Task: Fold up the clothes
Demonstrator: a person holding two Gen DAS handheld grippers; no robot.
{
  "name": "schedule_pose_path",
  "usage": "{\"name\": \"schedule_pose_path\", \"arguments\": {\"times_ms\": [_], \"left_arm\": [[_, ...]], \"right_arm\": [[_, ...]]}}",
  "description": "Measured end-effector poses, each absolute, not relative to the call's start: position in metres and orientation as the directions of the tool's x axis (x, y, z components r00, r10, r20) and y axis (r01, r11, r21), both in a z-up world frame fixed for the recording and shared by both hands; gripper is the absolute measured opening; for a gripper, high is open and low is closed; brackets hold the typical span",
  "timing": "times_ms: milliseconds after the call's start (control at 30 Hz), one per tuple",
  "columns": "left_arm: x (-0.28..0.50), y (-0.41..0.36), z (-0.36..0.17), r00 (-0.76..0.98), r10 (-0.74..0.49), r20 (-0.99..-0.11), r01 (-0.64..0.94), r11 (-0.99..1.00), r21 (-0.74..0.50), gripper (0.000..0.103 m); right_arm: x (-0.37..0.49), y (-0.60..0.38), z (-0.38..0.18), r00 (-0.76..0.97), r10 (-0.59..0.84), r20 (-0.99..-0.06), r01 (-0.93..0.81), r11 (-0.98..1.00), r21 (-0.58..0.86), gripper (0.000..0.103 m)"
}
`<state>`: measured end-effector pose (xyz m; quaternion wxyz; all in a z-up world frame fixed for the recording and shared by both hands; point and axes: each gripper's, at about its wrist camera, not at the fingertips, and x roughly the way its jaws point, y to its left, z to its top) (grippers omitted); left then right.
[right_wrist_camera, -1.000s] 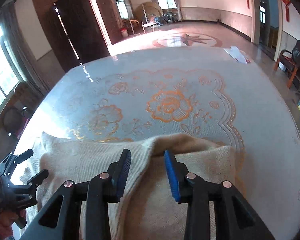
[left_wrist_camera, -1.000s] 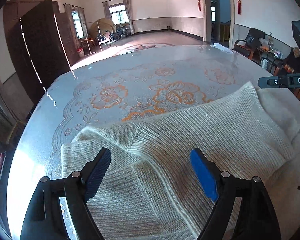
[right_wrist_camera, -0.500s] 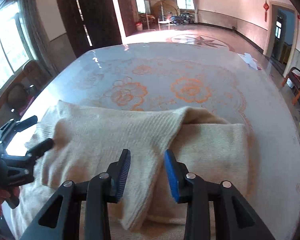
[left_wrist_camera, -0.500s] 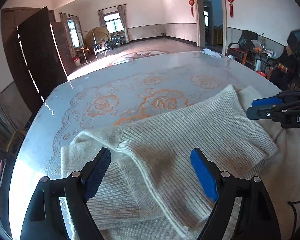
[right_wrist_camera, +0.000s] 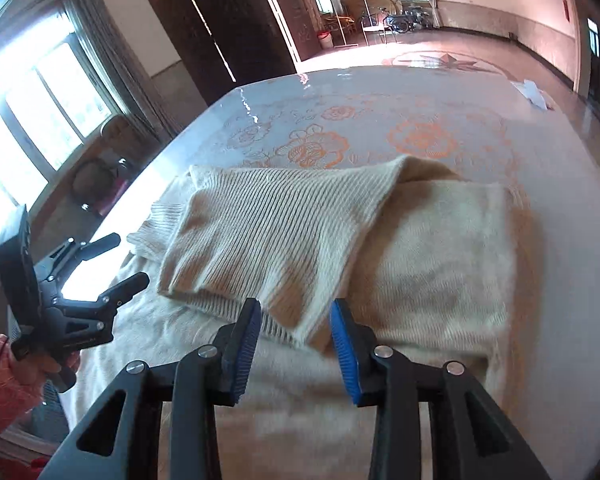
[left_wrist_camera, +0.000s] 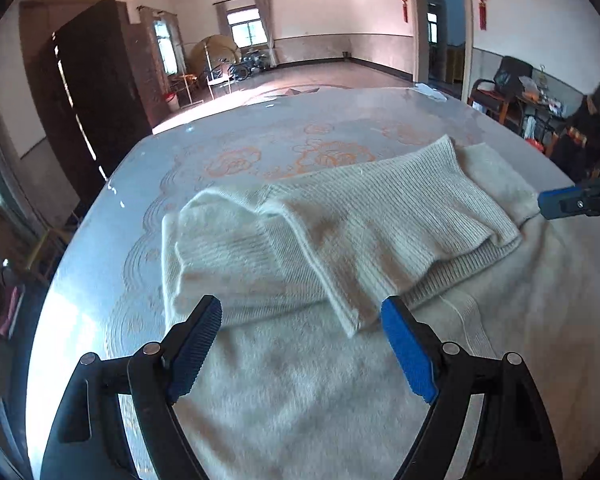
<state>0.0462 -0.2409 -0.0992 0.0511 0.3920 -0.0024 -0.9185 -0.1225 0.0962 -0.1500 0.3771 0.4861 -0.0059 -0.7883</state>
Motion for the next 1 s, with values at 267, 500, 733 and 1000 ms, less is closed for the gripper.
{"name": "schedule_pose_path", "arguments": {"times_ms": [267,500,733,1000], "left_arm": [[0.204,-0.301,-0.126,-0.667,0.034,-0.744,0.256,-0.927,-0.273,0.084],[0.277,-0.317,-0.149,-0.701,0.173,-0.691,0.248,-0.85,-0.465,0.084],[0.264,-0.308,-0.156,-0.685,0.348,-0.64,0.102,-0.824,-0.557,0.085],[0.226,-0.292,-0.161,-0.578,0.596,-0.558,-0.032,-0.7,-0.714,0.086]], "right_arm": [[-0.007,0.24,-0.174,-0.215,-0.601,-0.77,0.35,-0.784,0.513,0.037],[0.073,0.28,-0.206,-0.22,-0.623,-0.751,0.218,-0.781,0.585,0.037],[0.081,0.293,-0.229,-0.206,-0.724,-0.658,0.161,-0.689,0.707,0.038],[0.05,0.262,-0.246,-0.024,-0.827,-0.561,0.15,-0.558,0.816,0.037]]}}
